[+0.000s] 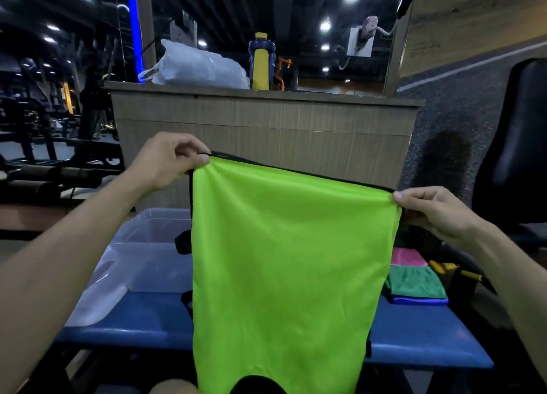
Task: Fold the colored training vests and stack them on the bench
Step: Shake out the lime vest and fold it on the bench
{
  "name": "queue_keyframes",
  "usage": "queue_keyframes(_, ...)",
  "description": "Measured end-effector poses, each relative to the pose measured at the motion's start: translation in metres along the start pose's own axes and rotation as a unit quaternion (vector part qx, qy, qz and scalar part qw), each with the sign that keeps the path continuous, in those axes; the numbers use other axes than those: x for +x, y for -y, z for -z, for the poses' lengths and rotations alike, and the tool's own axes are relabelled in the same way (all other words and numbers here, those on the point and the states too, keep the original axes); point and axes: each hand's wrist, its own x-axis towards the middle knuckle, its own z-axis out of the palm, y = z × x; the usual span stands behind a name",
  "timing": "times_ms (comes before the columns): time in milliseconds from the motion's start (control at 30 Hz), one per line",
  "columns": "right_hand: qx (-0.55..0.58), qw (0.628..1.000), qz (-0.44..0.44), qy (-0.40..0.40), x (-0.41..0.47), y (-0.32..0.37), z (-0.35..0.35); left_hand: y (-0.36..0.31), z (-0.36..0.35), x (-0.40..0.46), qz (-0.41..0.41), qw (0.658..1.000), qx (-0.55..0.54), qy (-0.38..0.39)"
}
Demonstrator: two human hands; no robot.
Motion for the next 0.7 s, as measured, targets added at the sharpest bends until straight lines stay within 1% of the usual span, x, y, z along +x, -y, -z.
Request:
queue_keyframes(67, 0.001, 1.0, -0.01, -0.01, -0.002, -0.005, -0.001, 0.003, -0.001, -0.003, 0.007, 0.999, -0.032, 0.038)
queue_keyframes(133, -0.01, 1.0, -0.009, -0.023, -0.002, -0.011, 0.0, 0.009, 0.0, -0.005, 0.016, 0.997, -0.025, 0.071)
queue_keyframes(233, -0.041, 0.998, 0.005, -0.054, 0.0, -0.019, 0.002, 0.014, -0.001, -0.006, 0.037, 0.994, -0.017, 0.098)
queue_keyframes(333, -0.076, 0.995, 0.023, -0.059, 0.003, -0.024, 0.004, 0.016, -0.003, -0.01, 0.061, 0.988, -0.093, 0.111)
queue_keyframes(400, -0.117, 0.991, 0.023, -0.061, 0.005, -0.027, 0.005, 0.021, -0.001, -0.013, 0.085, 0.977, -0.153, 0.124)
queue_keyframes(500, -0.147, 0.987, 0.0, -0.067, 0.008, -0.032, 0.003, 0.026, -0.002, -0.013, 0.099, 0.967, -0.188, 0.143)
queue_keyframes(567, -0.129, 0.989, -0.012, -0.071, 0.009, -0.033, 0.001, 0.029, -0.005, -0.013, 0.1, 0.963, -0.204, 0.146)
queue_keyframes(600, -0.102, 0.992, -0.019, -0.066, 0.008, -0.033, 0.0, 0.029, -0.005, -0.013, 0.1, 0.96, -0.211, 0.155)
queue_keyframes(667, -0.029, 0.998, -0.033, -0.037, 0.005, -0.032, 0.0, 0.03, -0.004, -0.016, 0.113, 0.945, -0.241, 0.19)
queue_keyframes(700, 0.011, 0.999, -0.036, -0.017, 0.002, -0.031, 0.0, 0.029, -0.002, -0.019, 0.119, 0.931, -0.266, 0.219)
